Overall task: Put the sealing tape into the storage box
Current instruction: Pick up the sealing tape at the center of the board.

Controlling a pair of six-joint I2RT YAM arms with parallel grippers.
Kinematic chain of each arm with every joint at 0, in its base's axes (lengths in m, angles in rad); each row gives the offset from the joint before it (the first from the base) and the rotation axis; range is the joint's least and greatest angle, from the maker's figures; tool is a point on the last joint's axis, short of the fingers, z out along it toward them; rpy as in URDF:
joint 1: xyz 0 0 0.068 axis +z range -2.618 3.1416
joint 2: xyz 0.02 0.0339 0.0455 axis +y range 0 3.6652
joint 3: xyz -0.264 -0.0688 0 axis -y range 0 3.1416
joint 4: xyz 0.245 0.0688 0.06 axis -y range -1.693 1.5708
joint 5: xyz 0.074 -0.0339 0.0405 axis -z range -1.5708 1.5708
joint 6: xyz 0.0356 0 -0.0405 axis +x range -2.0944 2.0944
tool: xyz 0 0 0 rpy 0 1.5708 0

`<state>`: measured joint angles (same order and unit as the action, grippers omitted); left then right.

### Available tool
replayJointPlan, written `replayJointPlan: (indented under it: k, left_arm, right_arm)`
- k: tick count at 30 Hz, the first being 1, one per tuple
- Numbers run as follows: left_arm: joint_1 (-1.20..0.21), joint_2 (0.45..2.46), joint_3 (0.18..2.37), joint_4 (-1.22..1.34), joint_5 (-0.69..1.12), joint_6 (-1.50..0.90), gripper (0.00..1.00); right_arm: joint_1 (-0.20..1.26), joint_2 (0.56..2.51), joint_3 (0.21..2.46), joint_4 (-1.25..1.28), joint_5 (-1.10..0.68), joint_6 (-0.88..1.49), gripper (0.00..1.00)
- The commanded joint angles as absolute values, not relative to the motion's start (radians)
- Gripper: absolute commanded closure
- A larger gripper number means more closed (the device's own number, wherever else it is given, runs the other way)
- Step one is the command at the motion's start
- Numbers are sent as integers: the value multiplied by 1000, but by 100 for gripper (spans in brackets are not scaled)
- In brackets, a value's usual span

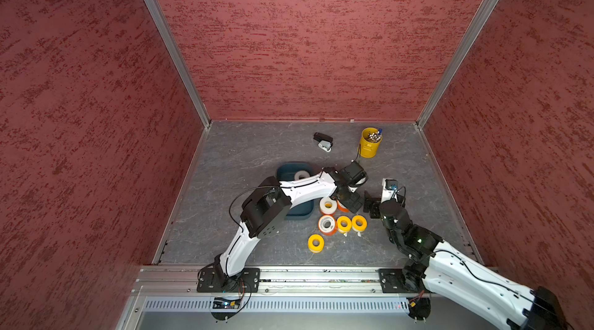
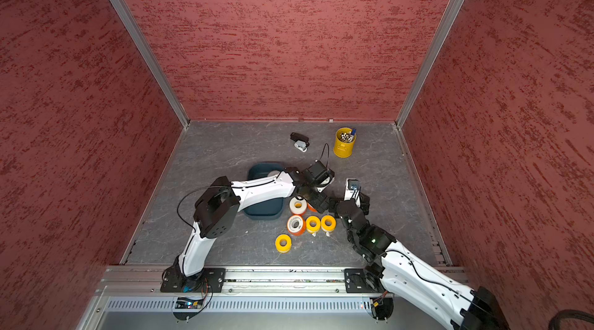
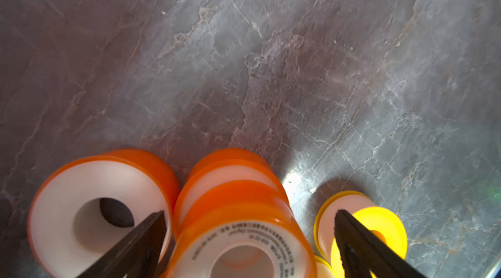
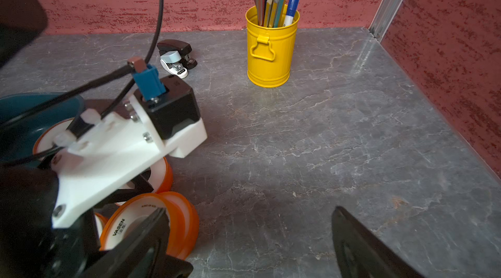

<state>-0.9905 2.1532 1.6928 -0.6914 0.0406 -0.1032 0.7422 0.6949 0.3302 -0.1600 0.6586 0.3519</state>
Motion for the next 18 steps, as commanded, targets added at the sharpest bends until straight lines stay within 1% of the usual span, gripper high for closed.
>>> replayJointPlan:
  k: [1, 5, 8, 13, 16, 18]
  left_arm:
    - [-999, 2162, 1710, -713, -15, -102, 0]
    - [-1013, 2164, 1707, -732, -66, -109, 2]
    - [-1021, 2164, 1702, -742, -99, -115, 7]
    - [-1020, 2153, 1692, -742, -109, -124, 19]
    - [-1020, 2151, 1693, -739, -104, -121, 30]
    - [-1021, 2151, 1696, -739, -103, -121, 33]
  right_arm:
    - [738, 699, 335, -131, 674, 356, 5]
    - [738, 712, 338, -129, 669, 353, 5]
    - [737, 719, 341, -127, 668, 353, 4]
    - [736, 719, 341, -130, 666, 353, 4]
    - [737, 721, 341, -129, 667, 354, 4]
    - [738, 723, 341, -130, 666, 353, 4]
